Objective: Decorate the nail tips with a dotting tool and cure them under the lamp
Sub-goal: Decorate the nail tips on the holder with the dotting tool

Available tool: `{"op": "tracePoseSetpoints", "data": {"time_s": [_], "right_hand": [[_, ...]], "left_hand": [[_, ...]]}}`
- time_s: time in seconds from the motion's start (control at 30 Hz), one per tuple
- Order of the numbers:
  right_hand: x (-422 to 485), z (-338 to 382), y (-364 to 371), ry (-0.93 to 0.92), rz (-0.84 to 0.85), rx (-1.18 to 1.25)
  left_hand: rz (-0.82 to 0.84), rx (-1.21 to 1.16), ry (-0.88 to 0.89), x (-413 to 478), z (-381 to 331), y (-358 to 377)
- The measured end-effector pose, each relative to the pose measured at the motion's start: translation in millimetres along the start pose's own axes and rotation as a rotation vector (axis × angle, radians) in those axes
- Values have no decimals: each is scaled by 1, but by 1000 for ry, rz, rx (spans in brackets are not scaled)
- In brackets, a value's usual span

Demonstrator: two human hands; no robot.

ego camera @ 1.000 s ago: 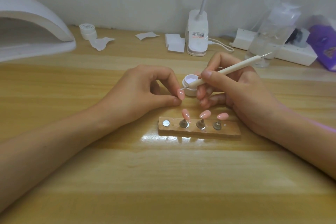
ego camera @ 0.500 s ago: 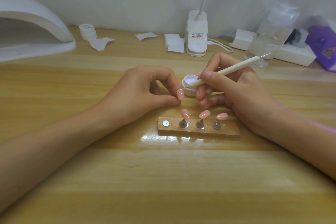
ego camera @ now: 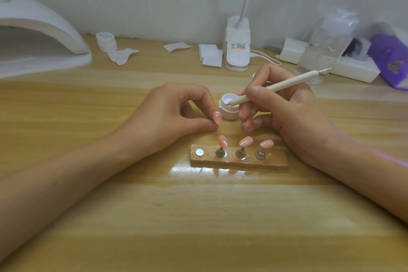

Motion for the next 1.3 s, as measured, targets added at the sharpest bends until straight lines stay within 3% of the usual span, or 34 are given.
{"op": "tracePoseSetpoints", "data": {"time_s": [0.7,1.1,1.3], "right_hand": [[-1,-3,2,16,28,-28],[-2,7,-9,-79,-96,29],[-1,6,-22,-58,-213,-102]], "left_hand": [[1,-18,-1,1,1,-1],[-4,-37,-38,1,3,-1],[6,-19,-14,1,1,0]]}}
Point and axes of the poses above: each hand's wrist, its own x-axis towards the middle knuckle, its own y-axis out of the palm, z = x × y, the point moved 7 cm from there along x, towards the middle knuckle, and after that the axes turned 15 degrees about -x, right-handed, at the moved point
